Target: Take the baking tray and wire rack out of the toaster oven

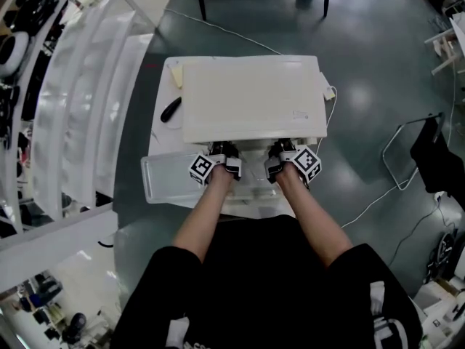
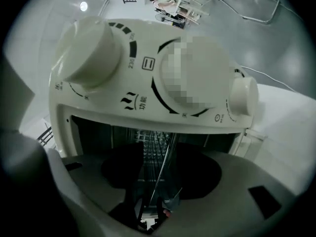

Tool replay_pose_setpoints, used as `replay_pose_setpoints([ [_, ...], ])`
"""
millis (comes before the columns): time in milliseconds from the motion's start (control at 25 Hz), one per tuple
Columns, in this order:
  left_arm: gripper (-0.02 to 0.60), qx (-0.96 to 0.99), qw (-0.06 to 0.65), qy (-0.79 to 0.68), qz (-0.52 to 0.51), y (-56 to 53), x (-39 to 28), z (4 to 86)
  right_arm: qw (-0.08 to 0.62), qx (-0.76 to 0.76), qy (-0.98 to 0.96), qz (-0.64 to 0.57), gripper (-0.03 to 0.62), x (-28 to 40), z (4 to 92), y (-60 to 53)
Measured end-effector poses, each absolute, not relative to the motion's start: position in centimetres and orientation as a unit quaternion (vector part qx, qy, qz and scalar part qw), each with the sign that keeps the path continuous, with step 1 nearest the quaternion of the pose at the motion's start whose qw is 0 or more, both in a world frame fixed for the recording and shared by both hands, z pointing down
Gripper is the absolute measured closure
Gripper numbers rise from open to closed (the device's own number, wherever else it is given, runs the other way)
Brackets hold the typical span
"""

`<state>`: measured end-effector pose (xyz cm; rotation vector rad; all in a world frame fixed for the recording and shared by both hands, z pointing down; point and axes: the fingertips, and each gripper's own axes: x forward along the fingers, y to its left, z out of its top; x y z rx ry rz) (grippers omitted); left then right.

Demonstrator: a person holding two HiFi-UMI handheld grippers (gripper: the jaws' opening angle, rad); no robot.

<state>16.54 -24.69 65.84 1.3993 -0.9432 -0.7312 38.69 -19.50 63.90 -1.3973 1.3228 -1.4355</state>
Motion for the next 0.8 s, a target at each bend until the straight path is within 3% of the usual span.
replay_pose_setpoints([
  [200,0.407,0.594,0.609,-0.414,-0.324,-24.7,16.6,66.3,0.359,-0.527,0.529,-0.56,0.387,37.6,63.7,-20.7],
  [280,0.425,0.603,0.601,-0.421,-0.314,-24.6,16.7,66.4,0.354,-0.529,0.532,-0.559,0.46,37.6,63.8,-20.6],
  [400,0.499,0.625,0.581,-0.438,-0.284,-24.7,16.6,66.2,0.345,-0.528,0.534,-0.563,0.548,37.7,64.6,-20.4],
  [480,0.54,0.622,0.583,-0.434,-0.293,-24.9,16.6,66.0,0.346,-0.522,0.539,-0.563,0.553,37.5,64.8,-20.4],
  [800,0.554,0.594,0.62,-0.405,-0.315,-23.2,16.6,66.2,0.348,-0.518,0.539,-0.565,0.557,37.4,64.8,-18.8],
])
